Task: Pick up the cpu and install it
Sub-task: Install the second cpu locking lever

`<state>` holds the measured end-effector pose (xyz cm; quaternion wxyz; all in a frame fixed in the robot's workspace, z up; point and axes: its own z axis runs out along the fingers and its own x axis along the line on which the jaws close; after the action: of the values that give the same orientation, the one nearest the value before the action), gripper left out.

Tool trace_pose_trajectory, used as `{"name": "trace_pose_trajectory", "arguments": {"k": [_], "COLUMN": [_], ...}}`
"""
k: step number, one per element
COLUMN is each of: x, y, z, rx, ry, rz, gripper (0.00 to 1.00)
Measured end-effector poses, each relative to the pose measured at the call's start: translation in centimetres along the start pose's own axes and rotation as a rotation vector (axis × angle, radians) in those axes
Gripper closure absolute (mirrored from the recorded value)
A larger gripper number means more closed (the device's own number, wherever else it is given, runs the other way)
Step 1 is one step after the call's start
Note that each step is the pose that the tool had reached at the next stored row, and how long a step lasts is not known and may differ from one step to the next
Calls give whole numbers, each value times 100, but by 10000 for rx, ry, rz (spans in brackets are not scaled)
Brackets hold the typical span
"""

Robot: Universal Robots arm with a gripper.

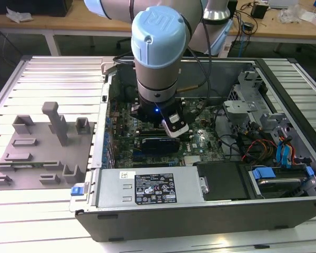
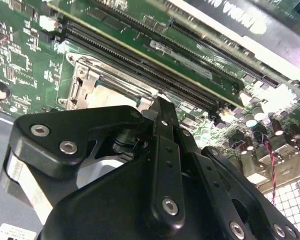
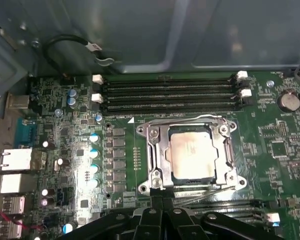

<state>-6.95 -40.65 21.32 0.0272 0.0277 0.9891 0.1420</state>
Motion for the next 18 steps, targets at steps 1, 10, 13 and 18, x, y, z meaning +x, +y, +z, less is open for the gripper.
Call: {"name": "trace_pose_trajectory", "arguments": {"k": [1, 10, 13, 18], "x": [-1, 28, 80, 102], "y": [-16, -65, -72, -80], "z": [-2, 115, 129, 159], "rx": [3, -326, -463, -689], "ry": [-6, -54, -69, -84], "rz": [46, 303, 387, 494], "gripper": [89, 89, 89, 89]}}
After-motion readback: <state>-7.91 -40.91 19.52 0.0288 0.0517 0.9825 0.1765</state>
